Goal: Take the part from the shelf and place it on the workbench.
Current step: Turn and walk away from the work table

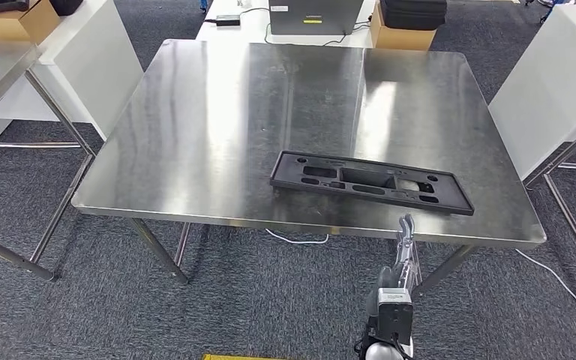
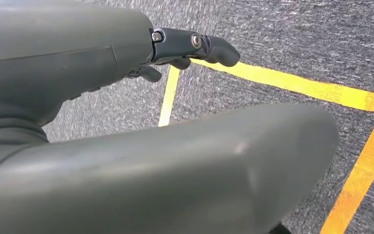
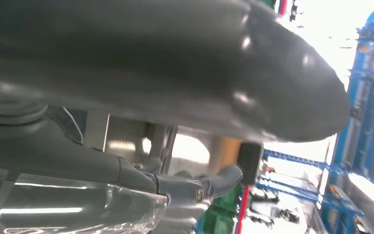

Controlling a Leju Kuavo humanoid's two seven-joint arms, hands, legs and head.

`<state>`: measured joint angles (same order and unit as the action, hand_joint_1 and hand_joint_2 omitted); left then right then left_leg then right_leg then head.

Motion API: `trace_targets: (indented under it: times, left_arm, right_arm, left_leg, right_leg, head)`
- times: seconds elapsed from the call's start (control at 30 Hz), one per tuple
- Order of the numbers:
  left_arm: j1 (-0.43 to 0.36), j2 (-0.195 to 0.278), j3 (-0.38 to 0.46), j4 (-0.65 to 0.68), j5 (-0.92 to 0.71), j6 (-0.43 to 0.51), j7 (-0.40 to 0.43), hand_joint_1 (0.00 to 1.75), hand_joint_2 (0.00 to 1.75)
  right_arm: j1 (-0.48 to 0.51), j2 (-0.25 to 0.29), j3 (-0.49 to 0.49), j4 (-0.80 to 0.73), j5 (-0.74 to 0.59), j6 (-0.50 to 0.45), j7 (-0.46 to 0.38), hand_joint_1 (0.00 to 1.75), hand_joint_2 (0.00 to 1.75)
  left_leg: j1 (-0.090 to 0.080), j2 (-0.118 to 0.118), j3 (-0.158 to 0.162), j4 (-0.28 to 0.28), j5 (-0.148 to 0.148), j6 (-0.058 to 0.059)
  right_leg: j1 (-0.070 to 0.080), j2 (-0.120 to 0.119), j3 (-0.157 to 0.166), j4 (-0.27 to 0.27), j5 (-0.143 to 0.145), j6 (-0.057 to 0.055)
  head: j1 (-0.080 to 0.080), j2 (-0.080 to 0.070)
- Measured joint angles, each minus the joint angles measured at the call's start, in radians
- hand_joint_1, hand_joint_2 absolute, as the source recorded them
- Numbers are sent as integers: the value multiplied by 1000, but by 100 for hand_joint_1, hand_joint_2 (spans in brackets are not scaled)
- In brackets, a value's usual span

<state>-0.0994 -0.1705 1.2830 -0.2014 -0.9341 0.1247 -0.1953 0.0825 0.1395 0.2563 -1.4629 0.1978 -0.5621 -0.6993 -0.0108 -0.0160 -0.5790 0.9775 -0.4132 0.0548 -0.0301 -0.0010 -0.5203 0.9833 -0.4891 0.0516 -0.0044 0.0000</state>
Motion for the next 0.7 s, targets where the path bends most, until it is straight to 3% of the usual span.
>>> trace_targets:
  times: [0.1, 0.13, 0.2, 0.27, 0.3, 0.33, 0.37, 0.47, 0.5, 0.53, 0.63, 0.67, 0.7]
  left_arm:
    - [1, 0, 8, -1, 4, 0, -2, 0, 0]
    - [2, 1, 10, -1, 6, 1, -3, 0, 0]
    - [2, 1, 13, -1, 11, 3, -5, 0, 0]
    - [2, 0, 17, -1, 18, 3, -8, 0, 0]
    - [2, -1, 20, -1, 21, 4, -9, 0, 0]
    - [3, -2, 23, -1, 21, 6, -10, 0, 0]
    - [3, -3, 25, -1, 16, 10, -9, 0, 0]
    - [2, -6, 26, -1, -4, 20, -2, 0, 0]
    - [1, -7, 26, -1, -7, 20, -1, 0, 0]
    - [0, -8, 26, -1, -9, 21, 1, 0, 0]
    - [1, -11, 26, -1, -11, 20, 7, 0, 0]
    - [1, -12, 26, -1, -11, 19, 9, 0, 0]
    - [1, -14, 26, -1, -12, 18, 10, 0, 0]
  right_arm:
    - [22, 0, -5, -33, 10, -12, -1, 0, 0]
    - [27, 0, -6, -42, 14, -15, -1, 0, 0]
    - [32, 0, -5, -54, 24, -13, -1, 0, 0]
    - [36, 0, -3, -58, 36, -5, -1, 0, 0]
    - [37, 0, -3, -59, 42, -1, -1, 0, 0]
    - [39, 0, -2, -59, 46, 2, -1, 0, 0]
    - [40, 0, -1, -59, 48, 5, -1, 0, 0]
    - [42, 0, 1, -60, 50, 6, -1, 0, 0]
    - [42, 0, 2, -61, 49, 6, -1, 0, 0]
    - [43, 0, 2, -61, 47, 7, -1, 0, 0]
    - [47, 0, 1, -61, 40, 17, -1, 0, 0]
    - [49, 0, 1, -61, 38, 20, -1, 0, 0]
    - [51, -1, 0, -61, 36, 22, -1, 0, 0]
  left_leg:
    - [3, -2, -7, 6, 3, -16]
    - [6, -1, -14, 19, -9, -22]
    - [11, 3, -47, 96, -76, -34]
    - [16, 8, -92, 231, -166, -44]
    - [17, 10, -104, 283, -194, -46]
    - [18, 11, -99, 300, -201, -45]
    - [18, 11, -71, 272, -190, -42]
    - [13, 14, 79, 52, -127, -21]
    - [10, 15, 106, 7, -117, -14]
    - [6, 15, 115, -12, -113, -10]
    - [5, 16, 101, -20, -82, 6]
    - [6, 17, 91, -26, -68, 12]
    - [8, 18, 79, -30, -54, 17]
  right_leg:
    - [3, -1, 0, -4, 15, -24]
    - [2, -2, -3, -3, 21, -33]
    - [1, -5, -19, -4, 34, -50]
    - [6, -9, -35, -3, 46, -59]
    - [9, -11, -44, -2, 52, -60]
    - [12, -13, -52, -2, 58, -61]
    - [14, -14, -59, -2, 64, -60]
    - [21, -17, -73, -2, 82, -54]
    - [22, -18, -76, -2, 88, -49]
    - [23, -20, -77, -3, 94, -43]
    - [22, -20, -83, -3, 103, -27]
    - [23, -17, -94, 16, 82, -28]
    - [23, -13, -111, 56, 44, -32]
  head:
    - [-1, 0]
    - [-2, 0]
    - [-5, 0]
    - [-8, 0]
    - [-8, 0]
    - [-8, 0]
    - [-8, 0]
    - [-7, 0]
    - [-7, 0]
    - [-7, 0]
    - [-6, 0]
    - [-4, 0]
    - [-3, 0]
